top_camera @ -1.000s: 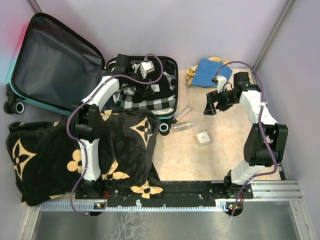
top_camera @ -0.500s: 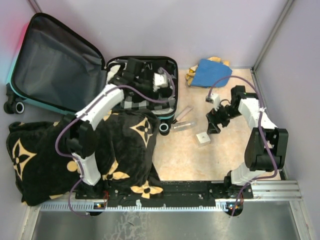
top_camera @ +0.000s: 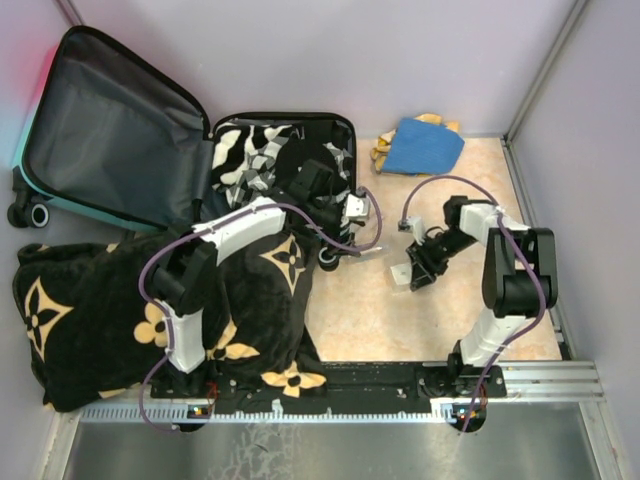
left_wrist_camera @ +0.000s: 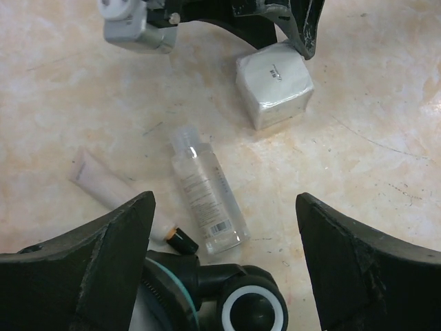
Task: Pack the luggage
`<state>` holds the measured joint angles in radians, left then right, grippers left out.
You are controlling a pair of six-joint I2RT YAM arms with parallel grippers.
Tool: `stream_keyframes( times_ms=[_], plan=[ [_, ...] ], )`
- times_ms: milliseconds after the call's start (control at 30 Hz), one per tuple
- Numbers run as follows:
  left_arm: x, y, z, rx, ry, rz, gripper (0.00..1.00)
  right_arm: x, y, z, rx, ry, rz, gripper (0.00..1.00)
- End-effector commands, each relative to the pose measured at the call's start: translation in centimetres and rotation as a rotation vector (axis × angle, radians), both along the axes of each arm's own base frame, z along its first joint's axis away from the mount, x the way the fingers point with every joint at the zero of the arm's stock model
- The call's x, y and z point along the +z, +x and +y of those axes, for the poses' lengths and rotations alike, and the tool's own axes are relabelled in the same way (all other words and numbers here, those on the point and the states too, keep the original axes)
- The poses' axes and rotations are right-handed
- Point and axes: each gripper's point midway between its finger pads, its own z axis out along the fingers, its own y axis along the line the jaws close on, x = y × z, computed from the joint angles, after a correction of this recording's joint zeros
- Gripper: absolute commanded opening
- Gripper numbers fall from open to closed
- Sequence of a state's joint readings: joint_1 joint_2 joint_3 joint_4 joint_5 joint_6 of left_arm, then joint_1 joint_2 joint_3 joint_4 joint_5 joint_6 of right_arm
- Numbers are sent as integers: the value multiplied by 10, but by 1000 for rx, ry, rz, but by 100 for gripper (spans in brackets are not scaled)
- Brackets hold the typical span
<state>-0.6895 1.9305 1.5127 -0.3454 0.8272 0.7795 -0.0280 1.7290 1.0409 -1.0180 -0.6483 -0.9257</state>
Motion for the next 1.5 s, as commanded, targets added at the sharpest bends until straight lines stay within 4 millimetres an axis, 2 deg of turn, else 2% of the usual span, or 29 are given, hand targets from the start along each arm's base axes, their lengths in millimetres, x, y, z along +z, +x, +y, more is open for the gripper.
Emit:
stream_keyframes(
  times_ms=[0, 133, 233, 300, 433, 533, 633, 800, 967, 1133, 1233, 1367, 1467],
  plan=[
    [-15, -5, -7, -6, -16, -7, 88, 15, 9, 44, 41, 116, -34, 42],
    [-29, -12, 0, 6, -19, -15, 89, 22, 8, 76, 44, 189, 9, 42],
    [-38, -25, 2, -12, -18, -16, 90, 35, 12, 82, 15, 225, 24, 45],
    [-44, -31, 0, -21, -10, -15, 91, 37, 15, 73, -7, 207, 6, 47],
    [-53, -38, -10, -49, -4, -6, 92, 41, 22, 42, -93, 185, 6, 53],
    [-59, -41, -20, -78, 6, -7, 93, 44, 33, 17, -168, 157, -12, 56],
    [-73, -46, -29, -98, 33, 7, 94, 54, 44, 2, -238, 151, -53, 57],
    [-89, -58, -37, -128, 58, 20, 96, 74, 67, -12, -323, 134, -163, 60],
    [-101, -69, -42, -152, 73, 41, 95, 85, 80, -18, -373, 115, -238, 62],
    [-109, -66, -48, -106, 78, 55, 86, 88, 86, -21, -407, 107, -259, 63],
    [-99, -56, -55, -52, 51, 56, 74, 89, 87, -22, -414, 105, -262, 64],
    [-85, -54, -56, -44, 35, 38, 49, 90, 91, -24, -419, 93, -277, 65],
    [-65, -52, -53, -39, 17, 31, 40, 94, 96, -25, -420, 91, -294, 67]
  ],
)
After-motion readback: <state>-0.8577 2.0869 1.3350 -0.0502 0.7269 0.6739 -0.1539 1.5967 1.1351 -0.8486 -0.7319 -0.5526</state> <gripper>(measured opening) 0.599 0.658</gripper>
